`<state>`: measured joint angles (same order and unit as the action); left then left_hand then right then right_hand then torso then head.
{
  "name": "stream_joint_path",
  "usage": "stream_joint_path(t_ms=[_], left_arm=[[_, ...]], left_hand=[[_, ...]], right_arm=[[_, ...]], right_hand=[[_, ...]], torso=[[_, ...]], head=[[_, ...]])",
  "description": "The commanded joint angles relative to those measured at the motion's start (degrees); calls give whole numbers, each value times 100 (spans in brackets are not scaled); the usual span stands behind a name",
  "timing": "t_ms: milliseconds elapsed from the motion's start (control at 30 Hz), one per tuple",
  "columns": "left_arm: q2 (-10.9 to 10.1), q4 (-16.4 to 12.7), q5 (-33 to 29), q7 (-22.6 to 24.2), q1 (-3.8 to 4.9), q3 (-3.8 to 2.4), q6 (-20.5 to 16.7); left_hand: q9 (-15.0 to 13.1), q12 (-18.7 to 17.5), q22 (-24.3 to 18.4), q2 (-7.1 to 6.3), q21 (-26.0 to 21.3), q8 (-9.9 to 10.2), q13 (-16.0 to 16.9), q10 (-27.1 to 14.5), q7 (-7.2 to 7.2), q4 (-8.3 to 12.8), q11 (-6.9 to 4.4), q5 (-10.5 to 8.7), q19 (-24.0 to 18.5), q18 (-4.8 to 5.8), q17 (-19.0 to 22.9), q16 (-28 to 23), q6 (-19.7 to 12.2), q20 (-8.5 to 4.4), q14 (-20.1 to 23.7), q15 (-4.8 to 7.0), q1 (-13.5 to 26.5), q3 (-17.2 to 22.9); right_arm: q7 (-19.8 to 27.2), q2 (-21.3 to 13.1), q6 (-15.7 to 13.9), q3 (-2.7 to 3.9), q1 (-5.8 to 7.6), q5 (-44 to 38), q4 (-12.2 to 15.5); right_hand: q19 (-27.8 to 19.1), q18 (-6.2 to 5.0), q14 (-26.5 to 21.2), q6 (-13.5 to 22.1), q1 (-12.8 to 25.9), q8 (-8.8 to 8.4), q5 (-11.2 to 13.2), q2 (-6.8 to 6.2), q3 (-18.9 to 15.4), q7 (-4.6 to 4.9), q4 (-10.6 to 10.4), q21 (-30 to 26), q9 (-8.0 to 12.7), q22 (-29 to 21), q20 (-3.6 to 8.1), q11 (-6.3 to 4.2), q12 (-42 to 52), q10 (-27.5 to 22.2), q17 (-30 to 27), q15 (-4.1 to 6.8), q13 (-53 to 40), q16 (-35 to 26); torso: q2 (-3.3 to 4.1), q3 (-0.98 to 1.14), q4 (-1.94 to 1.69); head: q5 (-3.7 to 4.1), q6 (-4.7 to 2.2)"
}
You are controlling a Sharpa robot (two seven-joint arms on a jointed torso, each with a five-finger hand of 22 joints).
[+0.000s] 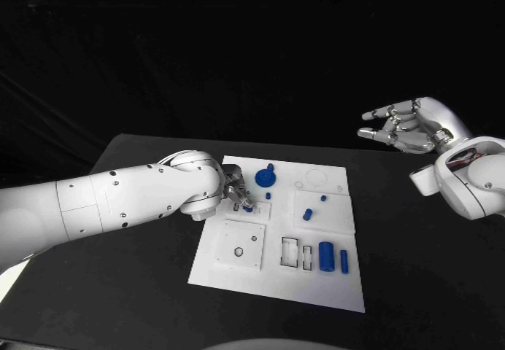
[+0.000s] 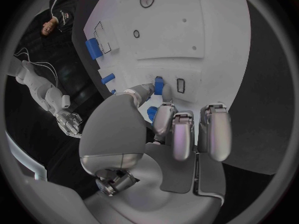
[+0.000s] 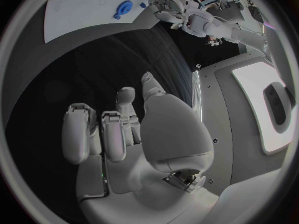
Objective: Assemble the parts on the task board
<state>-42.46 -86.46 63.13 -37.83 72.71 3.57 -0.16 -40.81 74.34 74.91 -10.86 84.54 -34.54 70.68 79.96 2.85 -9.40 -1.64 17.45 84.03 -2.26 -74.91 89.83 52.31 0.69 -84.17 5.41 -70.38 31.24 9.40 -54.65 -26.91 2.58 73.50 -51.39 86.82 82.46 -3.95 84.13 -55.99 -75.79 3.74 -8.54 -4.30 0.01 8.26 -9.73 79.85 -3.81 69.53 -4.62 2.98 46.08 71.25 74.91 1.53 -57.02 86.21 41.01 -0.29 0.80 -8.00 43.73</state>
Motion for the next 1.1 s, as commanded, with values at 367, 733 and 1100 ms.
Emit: stream_joint_path(t_ms=[367,733,1100], left_arm=[[10,36,-4,-8,-12,-1,277],[65,124,-143,-21,-5,-2,334],[195,221,-109,-32,9,-2,473]], left_hand=[[-91,-125,579,-6,34,-88,-135,5,-34,950,-33,480,314,36,-1509,17,51,10,-583,-1,167,1052],[-195,167,614,26,49,-186,196,211,-130,865,-97,634,325,41,-1509,17,143,-29,-583,49,442,968],[-233,242,602,100,37,-213,282,218,-197,699,-147,615,320,38,-1509,17,182,-73,-583,91,697,745]], right_arm=[[50,6,50,1,-2,-5,-3],[42,7,58,1,-2,-5,-7],[47,7,39,0,-2,10,-17]], right_hand=[[-40,-12,458,-12,8,17,-18,38,-33,-16,-4,-22,-9,-8,12,6,-36,-35,974,-19,19,-27],[-40,-12,458,-11,9,16,-18,38,-39,-16,-6,-22,-8,-8,12,6,-48,-40,974,-19,28,-28],[-44,-14,458,-8,7,15,-20,39,-43,-15,-7,-27,-8,-17,12,6,-79,-55,974,-19,51,-28]], torso=[[1,0,-3],[3,3,6],[3,5,4]], head=[[-16,25],[-57,53],[-75,56]])
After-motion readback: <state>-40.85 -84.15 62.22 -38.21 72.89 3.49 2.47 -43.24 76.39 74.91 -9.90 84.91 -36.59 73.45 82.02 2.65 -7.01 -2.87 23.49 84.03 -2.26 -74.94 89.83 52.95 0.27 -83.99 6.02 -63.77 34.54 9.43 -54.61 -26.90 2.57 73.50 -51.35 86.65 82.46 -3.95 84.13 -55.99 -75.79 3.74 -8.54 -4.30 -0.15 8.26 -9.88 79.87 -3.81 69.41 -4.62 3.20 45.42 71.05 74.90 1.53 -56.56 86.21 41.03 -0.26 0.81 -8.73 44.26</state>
